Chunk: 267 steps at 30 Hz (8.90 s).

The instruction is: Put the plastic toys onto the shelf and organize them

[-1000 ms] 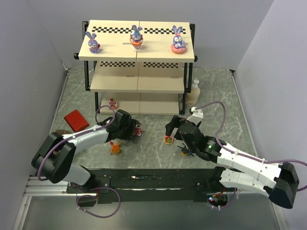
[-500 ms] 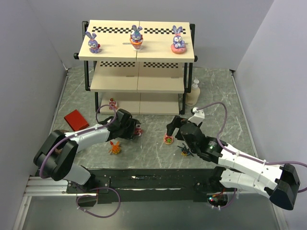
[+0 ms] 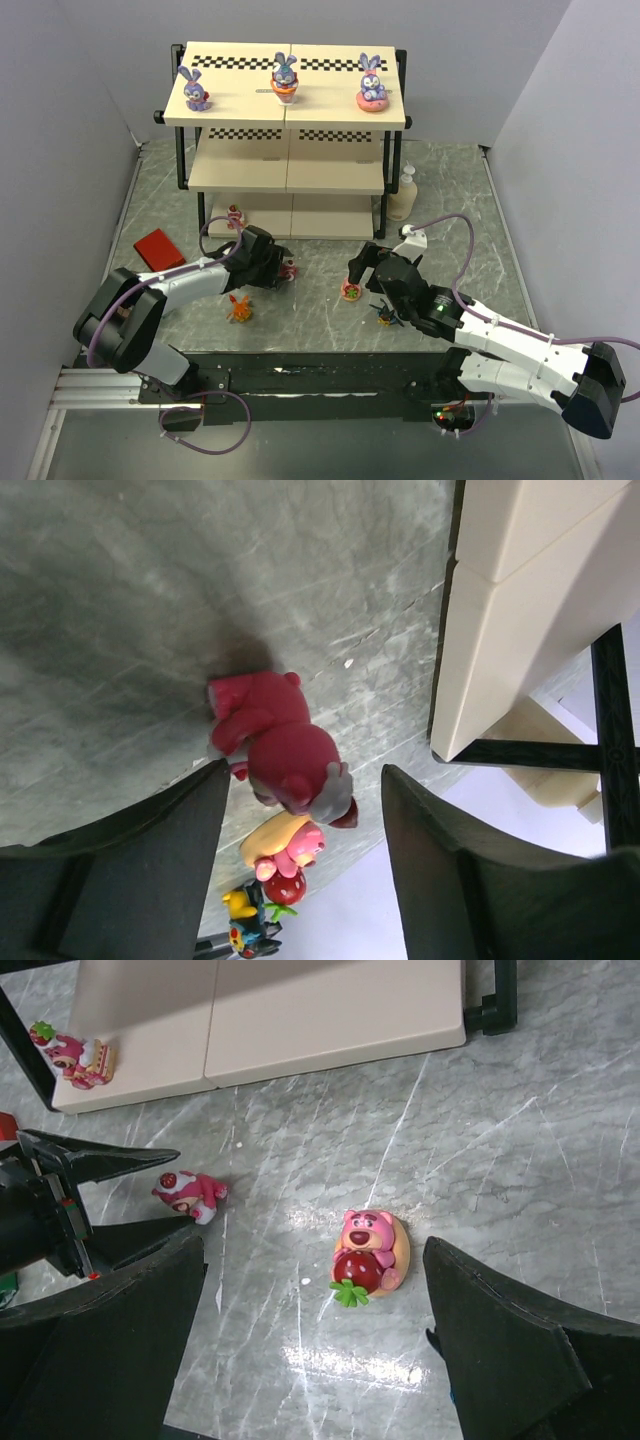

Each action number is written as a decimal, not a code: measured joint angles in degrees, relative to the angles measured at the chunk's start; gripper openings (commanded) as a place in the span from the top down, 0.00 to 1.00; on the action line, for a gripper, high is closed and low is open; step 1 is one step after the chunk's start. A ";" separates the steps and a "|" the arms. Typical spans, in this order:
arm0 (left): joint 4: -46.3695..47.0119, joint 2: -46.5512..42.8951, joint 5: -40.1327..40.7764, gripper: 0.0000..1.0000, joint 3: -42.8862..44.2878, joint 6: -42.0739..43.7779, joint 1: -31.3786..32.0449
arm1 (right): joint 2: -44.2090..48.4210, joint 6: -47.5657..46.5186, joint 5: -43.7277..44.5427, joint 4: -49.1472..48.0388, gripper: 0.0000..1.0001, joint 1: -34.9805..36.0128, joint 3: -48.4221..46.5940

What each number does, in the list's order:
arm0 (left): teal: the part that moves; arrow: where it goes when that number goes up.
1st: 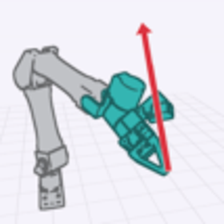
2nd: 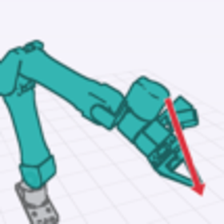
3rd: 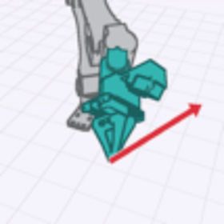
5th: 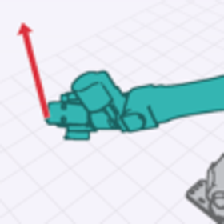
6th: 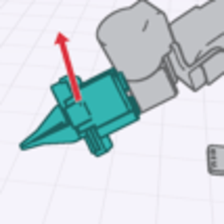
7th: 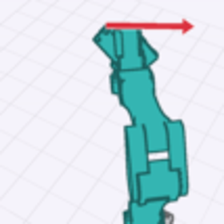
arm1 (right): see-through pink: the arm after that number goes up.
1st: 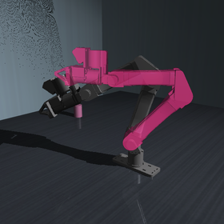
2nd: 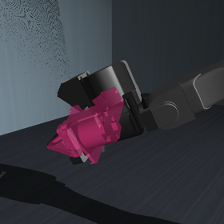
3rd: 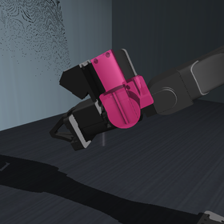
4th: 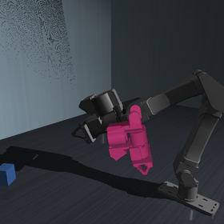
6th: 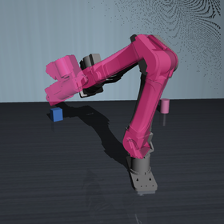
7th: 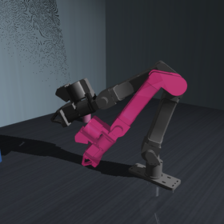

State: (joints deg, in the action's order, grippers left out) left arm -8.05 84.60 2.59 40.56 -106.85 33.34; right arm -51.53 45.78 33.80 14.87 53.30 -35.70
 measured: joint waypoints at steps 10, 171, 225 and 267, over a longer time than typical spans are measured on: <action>0.42 0.04 -0.24 0.47 -0.02 0.35 -0.72 | 0.00 0.00 0.04 -0.31 0.04 -0.22 0.37; 13.18 16.52 0.76 0.36 15.93 4.94 -7.50 | 1.25 0.00 0.57 -1.99 0.06 -1.22 2.47; 16.87 18.14 -0.02 0.12 15.26 4.28 -7.43 | -0.04 -0.02 -0.15 -2.16 0.06 -1.36 2.47; 15.45 4.39 -1.38 0.12 6.25 10.91 -4.83 | -0.63 -2.19 -5.14 1.60 0.07 -1.44 0.46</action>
State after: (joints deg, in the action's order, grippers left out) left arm 7.40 88.99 1.21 46.81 -95.94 28.51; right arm -52.16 43.59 28.67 16.47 51.86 -35.24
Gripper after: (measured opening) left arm 0.884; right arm 0.938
